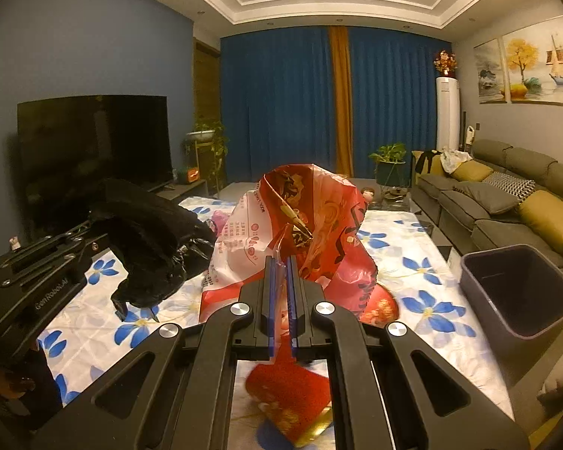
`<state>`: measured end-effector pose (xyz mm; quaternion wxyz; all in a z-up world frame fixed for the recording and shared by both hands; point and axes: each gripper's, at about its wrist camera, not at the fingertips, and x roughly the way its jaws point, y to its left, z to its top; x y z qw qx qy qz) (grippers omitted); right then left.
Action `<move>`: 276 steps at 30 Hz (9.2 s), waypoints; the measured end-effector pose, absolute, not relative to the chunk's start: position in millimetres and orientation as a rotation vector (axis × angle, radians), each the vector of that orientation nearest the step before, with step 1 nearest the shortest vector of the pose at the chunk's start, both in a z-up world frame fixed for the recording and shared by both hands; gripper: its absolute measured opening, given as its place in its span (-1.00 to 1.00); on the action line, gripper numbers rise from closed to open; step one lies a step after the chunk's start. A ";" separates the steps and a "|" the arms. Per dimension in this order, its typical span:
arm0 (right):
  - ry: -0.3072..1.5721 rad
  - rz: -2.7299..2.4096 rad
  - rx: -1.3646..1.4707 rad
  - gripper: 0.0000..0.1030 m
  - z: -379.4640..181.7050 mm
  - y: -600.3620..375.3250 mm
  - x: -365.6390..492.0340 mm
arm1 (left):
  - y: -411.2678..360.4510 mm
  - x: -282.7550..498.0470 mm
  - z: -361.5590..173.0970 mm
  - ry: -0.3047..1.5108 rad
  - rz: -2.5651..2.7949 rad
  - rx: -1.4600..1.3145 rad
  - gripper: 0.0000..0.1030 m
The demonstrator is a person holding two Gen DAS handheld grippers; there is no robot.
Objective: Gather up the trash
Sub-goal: 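Carry both bags over the grey bin and open both tools to drop them, then move both tools back to the table and grasp the red paper cup with the right tool, then grasp the black plastic bag with the left tool while the right tool holds the red cup, then carry the black bag and red cup over the grey bin and open both tools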
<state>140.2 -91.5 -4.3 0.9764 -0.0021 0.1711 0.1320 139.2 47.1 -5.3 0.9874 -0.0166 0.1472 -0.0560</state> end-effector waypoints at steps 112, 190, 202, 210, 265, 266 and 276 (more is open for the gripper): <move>0.277 -0.360 0.154 0.55 -16.5 -388.5 179.6 | -224.8 267.9 -16.4 0.374 -0.353 -0.103 0.79; 0.483 0.054 0.102 -0.93 -71.7 -175.6 127.6 | -23.5 228.3 -75.3 0.508 -0.152 -0.070 0.25; 0.480 0.038 0.103 -0.93 -72.0 -181.9 136.6 | -8.7 242.5 -92.5 0.615 -0.210 -0.148 -0.96; 0.469 0.040 0.109 -0.93 -70.1 -183.2 136.3 | 37.9 198.5 -53.9 0.462 -0.122 -0.149 -0.96; 0.313 -0.228 0.049 -0.93 -21.0 -342.9 175.7 | -210.6 246.9 -3.1 0.330 -0.461 0.062 -0.96; 0.315 -0.235 0.051 -0.93 -21.5 -348.4 177.3 | -217.0 249.4 -4.0 0.330 -0.468 0.064 -0.96; 0.328 -0.271 0.072 -0.93 -30.8 -380.6 191.1 | -264.7 275.3 -20.7 0.366 -0.524 0.088 -0.96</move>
